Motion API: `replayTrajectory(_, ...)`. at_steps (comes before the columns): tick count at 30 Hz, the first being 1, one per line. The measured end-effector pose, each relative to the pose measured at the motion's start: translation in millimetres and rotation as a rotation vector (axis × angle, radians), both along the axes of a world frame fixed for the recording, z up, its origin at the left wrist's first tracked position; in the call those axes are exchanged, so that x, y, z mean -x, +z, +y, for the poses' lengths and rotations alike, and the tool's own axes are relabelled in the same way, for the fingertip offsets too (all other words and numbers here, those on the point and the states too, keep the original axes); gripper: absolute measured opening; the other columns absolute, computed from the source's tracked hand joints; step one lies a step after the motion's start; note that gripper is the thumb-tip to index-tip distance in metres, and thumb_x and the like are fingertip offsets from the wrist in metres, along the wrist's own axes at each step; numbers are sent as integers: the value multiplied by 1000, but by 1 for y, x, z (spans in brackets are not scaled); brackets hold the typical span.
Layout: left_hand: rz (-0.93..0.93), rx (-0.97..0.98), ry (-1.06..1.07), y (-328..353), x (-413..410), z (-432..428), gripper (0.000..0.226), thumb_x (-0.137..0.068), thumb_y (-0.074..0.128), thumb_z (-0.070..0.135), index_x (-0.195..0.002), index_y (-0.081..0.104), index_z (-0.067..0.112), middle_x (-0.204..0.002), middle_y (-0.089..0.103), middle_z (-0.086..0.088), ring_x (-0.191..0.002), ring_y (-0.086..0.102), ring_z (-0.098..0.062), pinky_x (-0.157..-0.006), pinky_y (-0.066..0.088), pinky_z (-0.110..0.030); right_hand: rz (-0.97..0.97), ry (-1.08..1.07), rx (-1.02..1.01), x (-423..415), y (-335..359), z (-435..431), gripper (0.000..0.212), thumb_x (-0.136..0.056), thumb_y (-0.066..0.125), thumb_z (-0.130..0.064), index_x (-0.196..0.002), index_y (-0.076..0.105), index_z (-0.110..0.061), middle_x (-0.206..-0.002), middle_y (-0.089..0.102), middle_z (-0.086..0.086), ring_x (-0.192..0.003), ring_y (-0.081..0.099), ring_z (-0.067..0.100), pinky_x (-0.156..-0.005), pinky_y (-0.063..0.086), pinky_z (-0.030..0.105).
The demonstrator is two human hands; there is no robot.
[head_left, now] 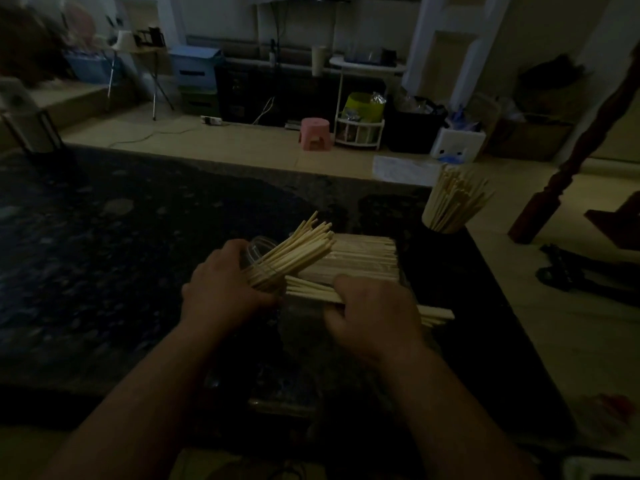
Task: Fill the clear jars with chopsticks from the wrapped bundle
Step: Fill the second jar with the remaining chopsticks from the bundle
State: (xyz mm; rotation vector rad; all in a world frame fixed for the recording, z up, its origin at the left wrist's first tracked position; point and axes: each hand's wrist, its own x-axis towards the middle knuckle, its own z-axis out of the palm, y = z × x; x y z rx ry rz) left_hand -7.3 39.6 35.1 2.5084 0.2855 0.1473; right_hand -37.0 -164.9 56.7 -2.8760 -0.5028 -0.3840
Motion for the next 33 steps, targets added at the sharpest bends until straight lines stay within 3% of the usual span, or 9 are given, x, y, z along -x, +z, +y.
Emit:
replayTrajectory(3,5,-34,-9,-1,1,-1,99,-46,80,60,-133,40,36,-123,53,0,-111,53,-24,-92,47,-52,-404,109,-120,-5,5,-9,24,-83,54,-39,-65,55,-23,-61,59,-1,-55,56,23,-53,27,23)
replayTrajectory(7,-1,-90,-50,-1,0,-6,92,-54,80,58,-133,38,40,-124,51,5,-112,52,-21,-93,46,-50,-702,219,-299,-14,8,-19,40,-96,51,-34,-64,59,-10,-69,56,9,-64,48,26,-59,32,35)
replayTrajectory(11,-1,-111,-53,-3,-2,-10,84,-54,80,56,-126,39,42,-114,58,9,-107,55,-20,-90,47,-47,-583,158,-487,-18,5,-20,44,-101,39,-40,-80,64,-10,-83,52,6,-66,49,18,-57,38,27)
replayTrajectory(17,1,-106,-50,-6,-1,-14,77,-58,79,53,-124,41,41,-111,58,10,-106,55,-19,-91,45,-45,-495,68,-651,-31,-5,-18,35,-92,55,-33,-100,73,-4,-93,46,-7,-79,49,5,-75,36,5)
replayTrajectory(21,16,-112,-57,-7,0,-15,75,-60,78,55,-124,41,42,-113,57,10,-107,55,-18,-92,45,-45,-476,32,-818,-30,-6,-14,23,-94,58,-29,-99,73,-12,-93,60,5,-85,55,1,-80,40,8)
replayTrajectory(24,14,-128,-55,-7,0,-14,79,-57,76,61,-125,41,41,-112,57,10,-106,55,-19,-91,46,-44,-355,-41,-1103,-27,2,-4,25,-96,50,-38,-80,69,-36,-77,65,5,-76,65,11,-74,52,30)
replayTrajectory(27,16,-134,-62,-5,0,-15,82,-56,75,64,-126,39,41,-111,55,11,-107,54,-19,-92,46,-44,-143,-179,-1375,-23,8,1,30,-97,54,-32,-70,65,-24,-57,64,3,-52,63,18,-57,55,34)
replayTrajectory(30,4,-118,-68,-5,1,-15,79,-58,78,55,-126,40,41,-112,56,10,-107,54,-19,-92,46,-46,-63,-209,-1394,-24,6,1,27,-95,56,-29,-73,66,-17,-55,63,3,-46,60,13,-49,52,25)
replayTrajectory(33,-11,-93,-75,-5,0,-14,79,-56,77,57,-124,40,42,-110,57,11,-105,55,-19,-91,47,-48,-25,-200,-1389,-28,2,0,25,-93,60,-30,-72,67,-18,-56,64,2,-49,61,14,-51,53,29)
